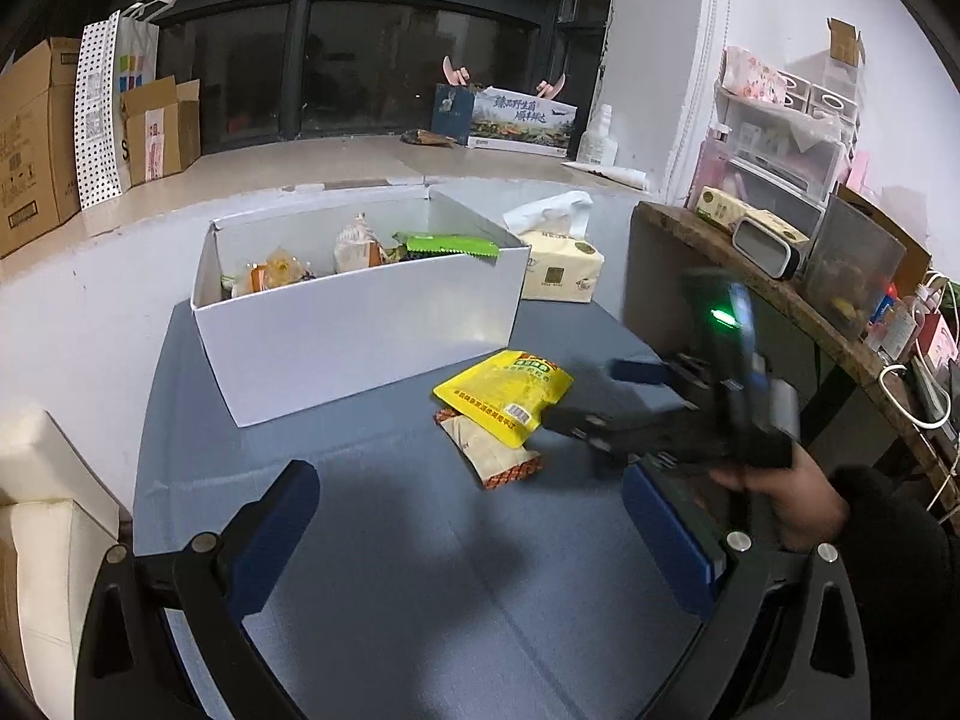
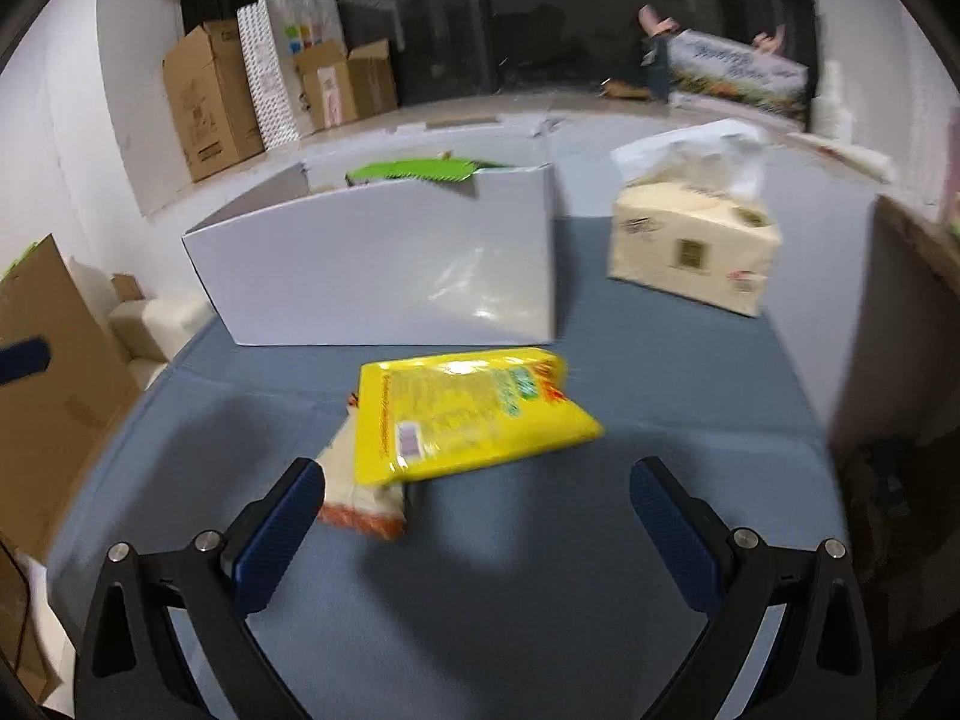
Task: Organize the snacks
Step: 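Withdraw both tools and grasp the yellow bag with the right tool, then grasp the small cracker pack with the left tool while the right tool holds the yellow bag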
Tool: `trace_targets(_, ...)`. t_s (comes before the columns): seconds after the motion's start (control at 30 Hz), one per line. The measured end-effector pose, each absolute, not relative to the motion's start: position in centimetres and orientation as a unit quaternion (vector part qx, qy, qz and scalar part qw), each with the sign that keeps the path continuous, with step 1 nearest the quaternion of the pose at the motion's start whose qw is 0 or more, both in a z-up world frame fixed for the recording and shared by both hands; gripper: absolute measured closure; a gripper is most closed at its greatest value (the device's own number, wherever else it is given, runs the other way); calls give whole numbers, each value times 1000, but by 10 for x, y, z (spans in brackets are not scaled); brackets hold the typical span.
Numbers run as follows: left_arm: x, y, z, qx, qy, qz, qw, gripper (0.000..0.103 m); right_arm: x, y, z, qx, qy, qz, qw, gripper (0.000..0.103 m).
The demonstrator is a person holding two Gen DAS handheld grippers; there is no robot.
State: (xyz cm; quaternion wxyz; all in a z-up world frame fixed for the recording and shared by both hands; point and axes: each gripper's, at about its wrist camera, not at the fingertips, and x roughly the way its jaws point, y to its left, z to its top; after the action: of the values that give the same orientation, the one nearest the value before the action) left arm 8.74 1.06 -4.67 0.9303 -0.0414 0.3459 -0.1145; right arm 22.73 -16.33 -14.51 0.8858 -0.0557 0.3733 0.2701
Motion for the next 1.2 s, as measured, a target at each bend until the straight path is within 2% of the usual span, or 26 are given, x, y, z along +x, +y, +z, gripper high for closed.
trace_targets(0.23,89,10,-51,-45,352,-120,927,0,282,-127,-168,-113,421,266,860,0)
trace_targets(0.47,89,7,-61,-44,362,-123,923,0,291,-128,-178,-68,454,273,846,1)
trace_targets(0.53,88,6,-62,-46,361,-126,923,0,290,-135,-176,-45,456,275,845,15)
trace_targets(0.6,89,6,-64,-48,364,-126,922,0,290,-145,-172,-14,460,286,841,49)
trace_targets(0.63,90,6,-65,-48,365,-126,921,0,291,-153,-171,22,469,294,833,58)
trace_targets(0.67,91,6,-65,-49,366,-126,921,0,291,-157,-171,35,472,298,829,70)
trace_targets(0.73,93,4,-66,-51,367,-126,920,0,283,-157,-169,23,467,307,829,83)
trace_targets(0.8,94,2,-66,-49,367,-131,920,0,276,-157,-166,13,460,315,830,91)
trace_targets(0.87,95,1,-67,-43,368,-130,920,0,266,-160,-160,18,450,321,833,93)
trace_targets(1.2,114,-6,-86,-52,390,-132,910,0,220,-212,-89,4,356,286,890,94)
